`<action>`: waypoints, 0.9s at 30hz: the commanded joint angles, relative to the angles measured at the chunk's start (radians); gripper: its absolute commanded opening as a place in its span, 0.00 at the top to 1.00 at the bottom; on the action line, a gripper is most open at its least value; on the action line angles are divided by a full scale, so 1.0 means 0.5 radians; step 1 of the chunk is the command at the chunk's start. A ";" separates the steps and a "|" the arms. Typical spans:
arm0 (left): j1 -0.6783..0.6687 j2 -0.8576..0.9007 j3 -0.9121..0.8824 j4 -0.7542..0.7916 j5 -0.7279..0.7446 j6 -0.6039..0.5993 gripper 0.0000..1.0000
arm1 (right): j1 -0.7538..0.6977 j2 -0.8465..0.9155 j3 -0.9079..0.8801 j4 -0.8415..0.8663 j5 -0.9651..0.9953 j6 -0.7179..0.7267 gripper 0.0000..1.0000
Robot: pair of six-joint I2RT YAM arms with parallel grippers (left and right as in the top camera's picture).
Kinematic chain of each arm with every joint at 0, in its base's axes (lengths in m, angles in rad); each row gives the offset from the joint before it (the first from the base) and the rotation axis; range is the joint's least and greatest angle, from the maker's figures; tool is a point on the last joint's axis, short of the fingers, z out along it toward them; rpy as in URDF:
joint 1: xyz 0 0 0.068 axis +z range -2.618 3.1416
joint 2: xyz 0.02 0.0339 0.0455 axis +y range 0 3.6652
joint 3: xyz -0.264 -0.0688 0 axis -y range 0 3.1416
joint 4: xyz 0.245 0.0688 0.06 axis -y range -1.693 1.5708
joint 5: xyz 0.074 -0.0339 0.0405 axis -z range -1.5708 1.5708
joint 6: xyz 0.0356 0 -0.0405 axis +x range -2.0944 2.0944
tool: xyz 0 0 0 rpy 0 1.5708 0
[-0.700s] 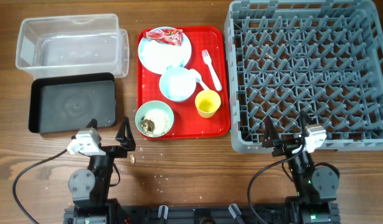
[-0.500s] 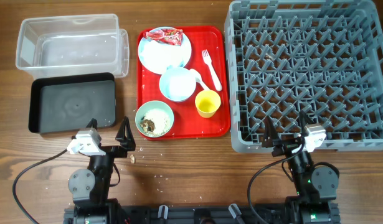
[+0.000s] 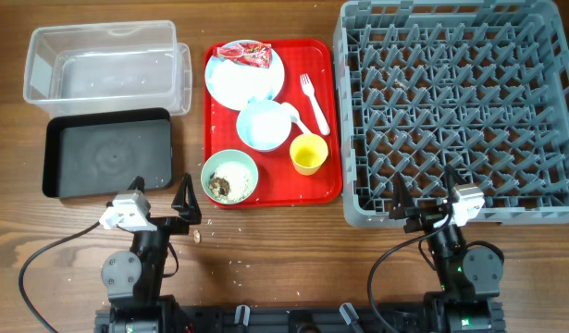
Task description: Sort waste into correct bins and load items into the dishwasher rack
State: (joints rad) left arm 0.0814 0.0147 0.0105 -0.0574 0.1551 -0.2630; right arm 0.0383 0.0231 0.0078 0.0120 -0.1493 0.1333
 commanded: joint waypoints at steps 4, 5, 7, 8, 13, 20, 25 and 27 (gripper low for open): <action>0.011 -0.018 -0.010 -0.008 0.024 0.040 0.00 | -0.007 0.012 -0.005 0.005 -0.020 0.009 0.00; 0.011 -0.018 -0.010 -0.008 0.024 0.041 0.00 | -0.007 0.012 -0.005 0.005 -0.020 0.010 0.00; 0.011 -0.018 -0.010 -0.008 0.024 0.041 0.00 | -0.007 0.012 -0.005 0.005 -0.020 0.009 0.00; 0.011 -0.018 -0.010 -0.008 0.024 0.040 0.00 | -0.007 0.012 -0.005 0.005 -0.021 0.011 0.00; 0.011 -0.018 -0.010 -0.007 0.024 0.040 0.00 | -0.007 0.012 -0.005 0.005 -0.021 0.060 0.00; 0.011 -0.018 -0.010 -0.007 0.023 0.041 0.00 | -0.007 0.012 -0.005 0.005 -0.020 0.069 0.00; 0.011 -0.018 -0.010 -0.006 0.023 0.041 0.00 | -0.007 0.012 -0.005 0.005 -0.021 0.069 0.00; 0.011 -0.018 -0.010 -0.006 0.003 0.042 0.00 | -0.007 0.012 0.000 0.005 -0.027 0.069 0.00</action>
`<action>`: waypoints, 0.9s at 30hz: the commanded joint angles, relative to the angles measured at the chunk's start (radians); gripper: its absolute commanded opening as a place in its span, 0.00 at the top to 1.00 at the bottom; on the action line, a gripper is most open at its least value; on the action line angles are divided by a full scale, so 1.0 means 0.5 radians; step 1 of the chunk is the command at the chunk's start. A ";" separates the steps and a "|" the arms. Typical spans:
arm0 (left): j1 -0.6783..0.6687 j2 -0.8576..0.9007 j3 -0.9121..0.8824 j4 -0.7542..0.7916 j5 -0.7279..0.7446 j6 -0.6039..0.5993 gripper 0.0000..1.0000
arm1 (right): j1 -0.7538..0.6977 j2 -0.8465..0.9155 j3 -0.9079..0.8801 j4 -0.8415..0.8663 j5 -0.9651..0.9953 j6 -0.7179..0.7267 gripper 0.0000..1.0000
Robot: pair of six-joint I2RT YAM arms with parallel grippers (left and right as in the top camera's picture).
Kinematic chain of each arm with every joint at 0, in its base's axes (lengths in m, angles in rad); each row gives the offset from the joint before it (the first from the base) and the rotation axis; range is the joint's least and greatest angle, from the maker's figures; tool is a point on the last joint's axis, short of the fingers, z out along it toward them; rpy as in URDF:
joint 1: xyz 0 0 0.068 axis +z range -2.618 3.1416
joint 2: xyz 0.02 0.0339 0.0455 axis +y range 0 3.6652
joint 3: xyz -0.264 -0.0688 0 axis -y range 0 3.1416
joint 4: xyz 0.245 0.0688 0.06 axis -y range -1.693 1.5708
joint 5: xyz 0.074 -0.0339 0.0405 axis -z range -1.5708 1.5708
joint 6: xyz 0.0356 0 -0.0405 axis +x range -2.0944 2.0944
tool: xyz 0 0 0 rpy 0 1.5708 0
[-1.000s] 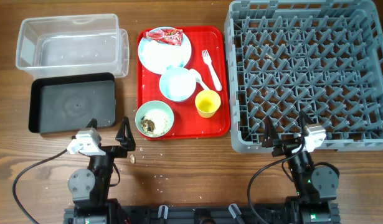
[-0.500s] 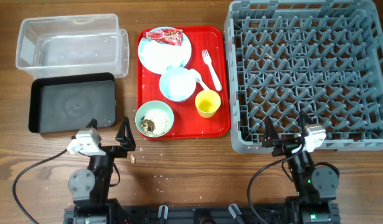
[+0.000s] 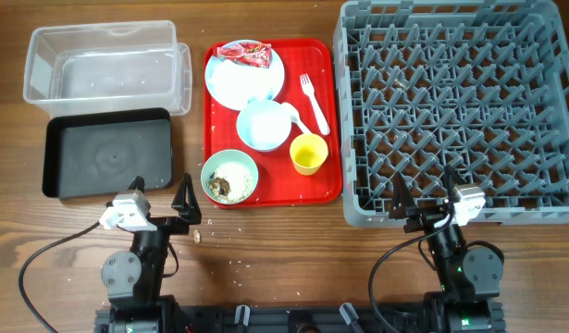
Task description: Sort waste into correct bins and load items into the dishwasher rack
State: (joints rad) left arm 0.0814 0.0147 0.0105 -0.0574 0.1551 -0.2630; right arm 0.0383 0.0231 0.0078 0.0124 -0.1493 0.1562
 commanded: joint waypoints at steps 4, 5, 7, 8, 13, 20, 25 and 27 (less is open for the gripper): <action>0.011 -0.018 -0.010 0.034 0.002 0.041 0.00 | -0.007 0.012 0.058 0.005 -0.108 0.019 0.00; 0.011 -0.018 -0.010 0.060 0.002 0.041 0.00 | -0.007 0.012 0.080 0.004 -0.121 0.009 0.00; 0.011 -0.018 -0.010 0.114 0.003 0.041 0.00 | -0.007 0.012 0.123 0.003 -0.127 0.002 0.00; 0.011 -0.018 -0.010 0.163 0.002 0.042 0.00 | -0.007 0.012 0.146 0.003 -0.126 0.002 0.00; 0.011 -0.018 0.019 0.317 0.002 0.049 0.00 | -0.007 0.013 0.270 0.003 -0.126 -0.003 0.00; 0.011 0.177 0.295 0.286 0.089 0.117 0.00 | -0.007 0.211 0.578 0.003 -0.125 -0.273 0.00; 0.011 0.710 0.745 0.208 0.301 0.259 0.00 | -0.007 0.620 0.911 -0.014 -0.127 -0.336 0.00; 0.011 0.970 0.965 0.114 0.365 0.291 0.00 | -0.007 0.786 1.032 -0.024 -0.127 -0.336 0.00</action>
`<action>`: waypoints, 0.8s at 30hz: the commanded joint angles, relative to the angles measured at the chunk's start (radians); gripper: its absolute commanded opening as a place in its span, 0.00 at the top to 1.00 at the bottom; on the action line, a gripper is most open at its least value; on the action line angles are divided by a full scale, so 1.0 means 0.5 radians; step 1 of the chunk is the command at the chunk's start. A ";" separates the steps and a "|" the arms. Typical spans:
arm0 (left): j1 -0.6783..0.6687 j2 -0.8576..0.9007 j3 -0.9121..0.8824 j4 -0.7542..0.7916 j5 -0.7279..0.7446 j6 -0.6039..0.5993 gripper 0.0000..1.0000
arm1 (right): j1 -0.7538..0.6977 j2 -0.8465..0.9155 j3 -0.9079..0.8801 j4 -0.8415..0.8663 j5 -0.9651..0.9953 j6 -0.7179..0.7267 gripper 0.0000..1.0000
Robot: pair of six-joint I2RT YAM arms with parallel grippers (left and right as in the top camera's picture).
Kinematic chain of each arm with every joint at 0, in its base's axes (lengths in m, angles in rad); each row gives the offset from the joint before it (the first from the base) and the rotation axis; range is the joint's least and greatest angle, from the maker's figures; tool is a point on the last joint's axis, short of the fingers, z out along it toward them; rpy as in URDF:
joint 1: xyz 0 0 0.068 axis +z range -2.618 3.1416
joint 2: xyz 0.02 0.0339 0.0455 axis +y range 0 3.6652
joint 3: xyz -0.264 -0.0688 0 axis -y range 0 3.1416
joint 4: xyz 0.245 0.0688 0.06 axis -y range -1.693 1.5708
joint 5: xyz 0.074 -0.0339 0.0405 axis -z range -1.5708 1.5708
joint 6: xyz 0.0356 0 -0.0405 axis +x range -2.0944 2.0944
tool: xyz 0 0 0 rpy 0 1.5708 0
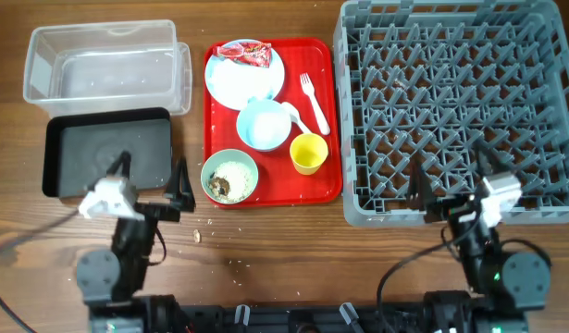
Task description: Sort waste into correct bins and load items into the dishwasher rack
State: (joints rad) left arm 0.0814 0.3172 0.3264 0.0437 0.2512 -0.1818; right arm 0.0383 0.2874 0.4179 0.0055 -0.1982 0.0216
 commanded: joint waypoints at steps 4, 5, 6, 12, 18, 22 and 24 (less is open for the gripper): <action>0.009 1.054 0.977 -0.444 0.317 0.205 0.00 | -0.007 0.633 0.483 -0.153 -0.028 -0.066 0.00; 0.004 1.172 1.093 -0.509 0.320 0.210 0.00 | -0.007 0.694 0.531 -0.199 -0.028 -0.066 0.00; -0.011 1.365 1.291 -0.629 0.319 0.216 0.00 | -0.007 0.802 0.618 -0.289 -0.029 -0.064 0.00; -0.161 2.452 2.432 -1.387 0.304 0.214 0.00 | -0.007 1.337 1.078 -0.840 -0.028 -0.066 0.00; -0.349 3.131 2.963 -1.649 0.309 0.192 0.00 | -0.007 1.650 1.193 -1.032 -0.065 -0.064 0.00; -0.449 3.361 2.961 -1.608 0.362 0.170 0.00 | -0.006 1.809 1.192 -1.074 -0.081 -0.036 0.00; -0.488 3.462 2.959 -1.606 0.358 0.169 0.00 | -0.007 1.882 1.192 -1.078 -0.081 0.014 0.00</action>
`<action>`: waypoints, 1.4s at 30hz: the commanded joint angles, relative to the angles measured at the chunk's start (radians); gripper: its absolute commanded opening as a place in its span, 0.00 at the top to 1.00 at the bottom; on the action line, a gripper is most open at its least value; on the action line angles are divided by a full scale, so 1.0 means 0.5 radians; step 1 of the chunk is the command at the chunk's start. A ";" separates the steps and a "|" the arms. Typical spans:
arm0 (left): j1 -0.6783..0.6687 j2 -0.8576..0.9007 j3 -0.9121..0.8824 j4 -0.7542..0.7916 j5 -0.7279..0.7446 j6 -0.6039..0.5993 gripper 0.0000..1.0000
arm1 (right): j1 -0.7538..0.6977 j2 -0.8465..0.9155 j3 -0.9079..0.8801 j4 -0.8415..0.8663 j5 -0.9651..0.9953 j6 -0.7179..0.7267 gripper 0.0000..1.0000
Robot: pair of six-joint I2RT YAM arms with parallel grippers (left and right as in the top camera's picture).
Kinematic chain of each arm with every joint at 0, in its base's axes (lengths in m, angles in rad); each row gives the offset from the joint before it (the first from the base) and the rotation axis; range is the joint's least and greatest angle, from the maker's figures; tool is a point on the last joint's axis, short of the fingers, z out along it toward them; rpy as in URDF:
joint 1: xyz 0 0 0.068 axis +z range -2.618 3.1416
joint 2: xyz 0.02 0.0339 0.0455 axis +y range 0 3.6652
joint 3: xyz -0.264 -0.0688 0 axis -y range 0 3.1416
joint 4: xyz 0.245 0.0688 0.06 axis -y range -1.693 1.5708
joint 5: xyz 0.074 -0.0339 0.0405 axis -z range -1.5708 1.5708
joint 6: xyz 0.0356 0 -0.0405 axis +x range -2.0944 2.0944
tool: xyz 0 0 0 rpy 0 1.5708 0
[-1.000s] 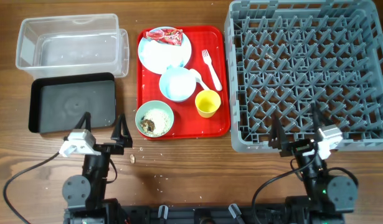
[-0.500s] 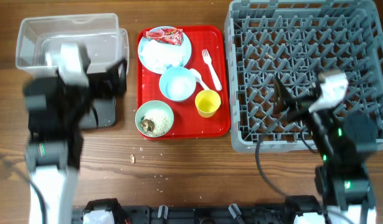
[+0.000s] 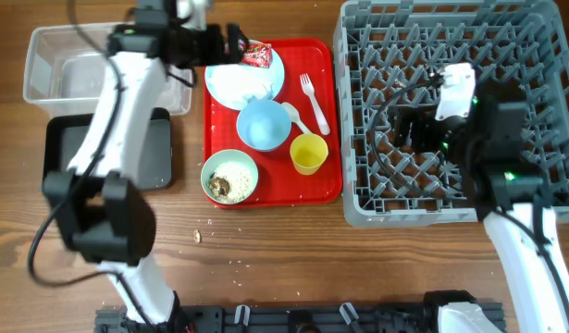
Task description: Sort waste into correct bins and load items into the dishwasher rack
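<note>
On the red tray (image 3: 332, 111) a white plate (image 3: 230, 85) carries a red wrapper (image 3: 256, 54). Below it are a blue bowl (image 3: 263, 123), a white fork (image 3: 312, 97), a white spoon (image 3: 299, 118), a yellow cup (image 3: 308, 154) and a green bowl (image 3: 229, 178) holding food scraps. My left gripper (image 3: 230, 43) hovers at the plate's upper left rim, just left of the wrapper, fingers apart and empty. My right gripper (image 3: 406, 125) is over the grey dishwasher rack (image 3: 451, 37). Its fingers are dark against the grid and hard to read.
A clear plastic bin (image 3: 99, 74) stands at the back left, partly under my left arm. In front of it lies a black tray bin (image 3: 67, 157). Crumbs (image 3: 198, 236) lie on the wooden table near the front.
My left arm was low at the front left and now reaches to the plate at the tray's far end. My right arm has risen from the front right to over the rack.
At the first two moments both arms rested at the table's front edge with open grippers. Then both had lifted a little. Now the left reaches the wrapper's plate and the right hangs over the rack. Nothing on the tray has moved.
</note>
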State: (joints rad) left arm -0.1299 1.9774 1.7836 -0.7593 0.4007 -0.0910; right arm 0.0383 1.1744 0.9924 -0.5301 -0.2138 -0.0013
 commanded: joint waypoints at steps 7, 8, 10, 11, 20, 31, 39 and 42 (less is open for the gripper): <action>-0.098 0.414 0.045 -0.023 -0.404 -0.539 0.00 | -0.007 0.288 0.043 -0.071 -0.052 0.146 0.00; -0.098 0.434 0.045 -0.021 -0.467 -0.639 0.00 | -0.007 0.307 0.043 -0.072 -0.051 0.166 0.00; -0.104 0.463 0.044 0.011 -0.569 -0.740 0.00 | -0.006 0.326 0.043 -0.072 -0.051 0.165 0.00; -0.108 0.478 0.044 0.029 -0.597 -0.757 0.00 | -0.006 0.328 0.042 -0.072 -0.052 0.166 0.00; -0.167 0.671 0.044 0.152 -0.656 -0.778 0.01 | -0.006 0.330 0.042 -0.073 -0.050 0.165 0.00; -0.169 0.732 0.045 0.143 -0.655 -0.777 0.96 | -0.006 0.330 0.042 -0.082 -0.050 0.166 0.00; -0.137 0.414 0.210 -0.086 -0.641 -0.775 0.96 | -0.006 0.330 0.042 -0.082 -0.050 0.165 0.00; -0.085 0.195 0.282 -0.137 -0.650 -0.769 0.96 | -0.007 0.330 0.042 -0.082 -0.050 0.166 0.00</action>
State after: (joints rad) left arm -0.2096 2.2726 1.8362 -0.8131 0.0761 -0.4767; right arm 0.0380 1.3270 0.9924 -0.5701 -0.2253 0.0669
